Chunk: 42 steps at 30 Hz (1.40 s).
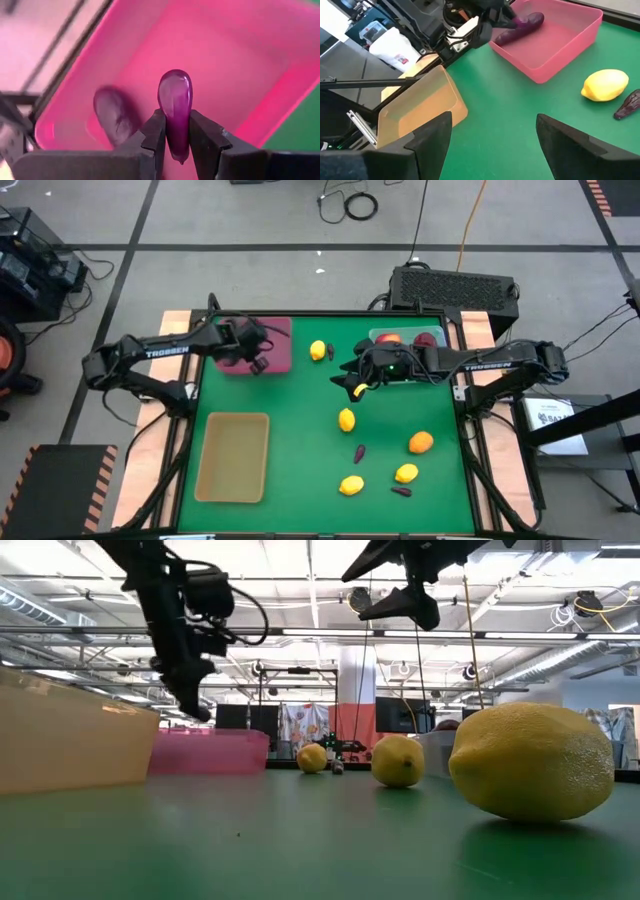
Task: Sort produce into baskets
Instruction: Put the eggplant into the pink bin
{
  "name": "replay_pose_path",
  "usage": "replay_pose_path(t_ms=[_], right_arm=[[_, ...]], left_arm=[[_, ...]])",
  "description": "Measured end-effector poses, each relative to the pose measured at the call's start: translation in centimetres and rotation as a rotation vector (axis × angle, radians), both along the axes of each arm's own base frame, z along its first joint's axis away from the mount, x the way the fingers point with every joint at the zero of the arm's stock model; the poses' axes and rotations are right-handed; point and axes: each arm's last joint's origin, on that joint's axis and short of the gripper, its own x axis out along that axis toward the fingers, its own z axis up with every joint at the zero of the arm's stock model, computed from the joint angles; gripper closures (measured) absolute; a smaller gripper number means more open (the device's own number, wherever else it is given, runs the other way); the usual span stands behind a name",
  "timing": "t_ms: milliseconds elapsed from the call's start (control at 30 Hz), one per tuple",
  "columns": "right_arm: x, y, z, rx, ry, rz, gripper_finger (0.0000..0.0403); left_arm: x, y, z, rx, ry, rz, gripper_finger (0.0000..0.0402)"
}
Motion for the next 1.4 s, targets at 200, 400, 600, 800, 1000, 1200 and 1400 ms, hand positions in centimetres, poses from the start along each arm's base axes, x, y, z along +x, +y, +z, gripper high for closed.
replay_pose_path(t_ms=[200, 400, 600, 800, 1000, 1200, 1400], right_arm=[[0.0, 0.0, 0.0, 0.001, 0.001, 0.000, 0.0124], [0.0, 0.0, 0.0, 0.001, 0.001, -0.001, 0.0124], [0.0, -0.1, 0.0, -0.010, 0.001, -0.022, 0.0124], [0.0, -0.1, 0.0, -0.002, -0.001, -0.047, 0.0124], [0.0, 0.0, 0.0, 0.004, -0.003, -0.049, 0.0124], [-0.1, 0.8, -0.2, 0.039, 0.021, -0.042, 0.0124], [-1.3, 2.7, -1.8, 0.149, 0.207, -0.063, 0.0124]], left_arm=[[-0.9, 1.2, -0.1, -0.074, -0.043, 0.093, 0.0324], [-0.9, 1.3, -0.1, -0.086, -0.072, 0.133, 0.0324], [-0.8, 1.2, -0.1, -0.111, -0.084, 0.118, 0.0311], [-0.7, 1.1, -0.1, -0.139, -0.100, 0.102, 0.0237], [-0.7, 1.1, -0.1, -0.137, -0.102, 0.101, 0.0174], [-0.6, 1.1, 0.0, -0.143, -0.114, 0.097, 0.0159], [0.4, 0.8, 0.3, -0.184, -0.223, 0.027, 0.0159]])
